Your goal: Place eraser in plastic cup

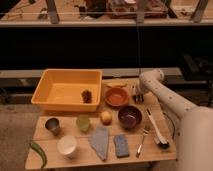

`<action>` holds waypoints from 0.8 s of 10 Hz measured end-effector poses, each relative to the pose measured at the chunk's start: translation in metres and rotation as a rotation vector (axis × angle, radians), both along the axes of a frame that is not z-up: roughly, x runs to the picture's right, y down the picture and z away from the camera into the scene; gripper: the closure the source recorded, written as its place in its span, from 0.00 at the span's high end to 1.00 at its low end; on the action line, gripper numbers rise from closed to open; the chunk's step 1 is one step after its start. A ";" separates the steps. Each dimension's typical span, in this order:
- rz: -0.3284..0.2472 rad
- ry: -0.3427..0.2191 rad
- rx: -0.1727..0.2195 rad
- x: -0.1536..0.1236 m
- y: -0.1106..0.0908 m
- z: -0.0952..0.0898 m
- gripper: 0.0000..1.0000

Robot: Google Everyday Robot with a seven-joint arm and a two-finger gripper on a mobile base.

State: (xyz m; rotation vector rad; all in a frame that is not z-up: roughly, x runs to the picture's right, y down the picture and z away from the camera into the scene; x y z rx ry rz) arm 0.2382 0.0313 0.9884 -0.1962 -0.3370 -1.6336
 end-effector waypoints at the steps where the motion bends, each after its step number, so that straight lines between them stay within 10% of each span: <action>1: -0.001 -0.005 -0.012 -0.004 0.005 0.000 0.14; 5: 0.042 0.005 -0.035 0.017 0.005 -0.009 0.00; 8: 0.057 -0.011 0.023 0.054 -0.034 -0.050 0.00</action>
